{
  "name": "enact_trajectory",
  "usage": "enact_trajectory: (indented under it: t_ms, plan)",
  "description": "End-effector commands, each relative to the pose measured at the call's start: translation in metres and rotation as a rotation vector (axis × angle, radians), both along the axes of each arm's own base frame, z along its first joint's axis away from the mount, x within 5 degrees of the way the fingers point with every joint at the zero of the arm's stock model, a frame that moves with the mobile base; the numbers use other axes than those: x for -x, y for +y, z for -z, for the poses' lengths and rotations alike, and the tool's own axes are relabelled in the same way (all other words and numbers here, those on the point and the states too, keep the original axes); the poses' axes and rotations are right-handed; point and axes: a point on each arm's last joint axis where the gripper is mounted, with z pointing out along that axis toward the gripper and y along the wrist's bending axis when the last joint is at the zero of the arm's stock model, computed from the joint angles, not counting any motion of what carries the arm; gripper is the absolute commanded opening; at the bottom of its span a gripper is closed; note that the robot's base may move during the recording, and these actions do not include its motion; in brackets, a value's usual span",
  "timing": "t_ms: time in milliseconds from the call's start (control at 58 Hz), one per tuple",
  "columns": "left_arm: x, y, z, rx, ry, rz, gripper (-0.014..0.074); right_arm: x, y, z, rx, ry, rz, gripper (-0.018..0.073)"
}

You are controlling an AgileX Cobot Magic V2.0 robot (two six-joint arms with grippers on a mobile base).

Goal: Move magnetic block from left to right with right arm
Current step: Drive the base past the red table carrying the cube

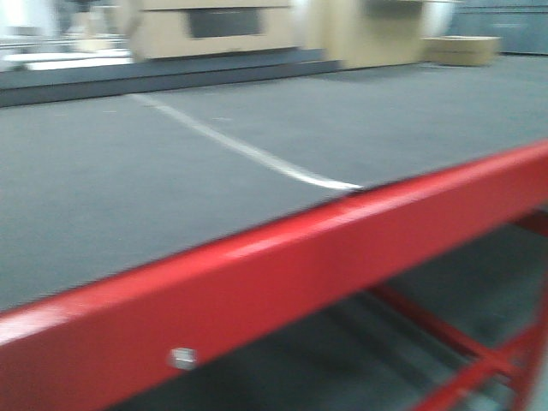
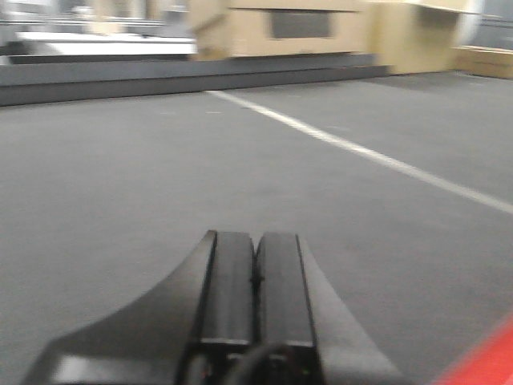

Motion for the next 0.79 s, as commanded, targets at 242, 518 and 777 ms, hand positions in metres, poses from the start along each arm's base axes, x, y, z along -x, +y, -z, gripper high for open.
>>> enact_trajectory:
  t_ms: [242, 518, 777]
  plan:
    - [0.0013, 0.0005, -0.0057, 0.019, -0.088, -0.001, -0.0126, 0.0002, -0.0001, -0.0151, 0.006, -0.101, 0.001, 0.0174]
    - [0.0013, 0.0005, -0.0057, 0.019, -0.088, -0.001, -0.0126, 0.0002, -0.0001, -0.0151, 0.006, -0.101, 0.001, 0.0174]
    - [0.0013, 0.0005, -0.0057, 0.019, -0.088, -0.001, -0.0126, 0.0002, -0.0001, -0.0151, 0.006, -0.101, 0.001, 0.0174]
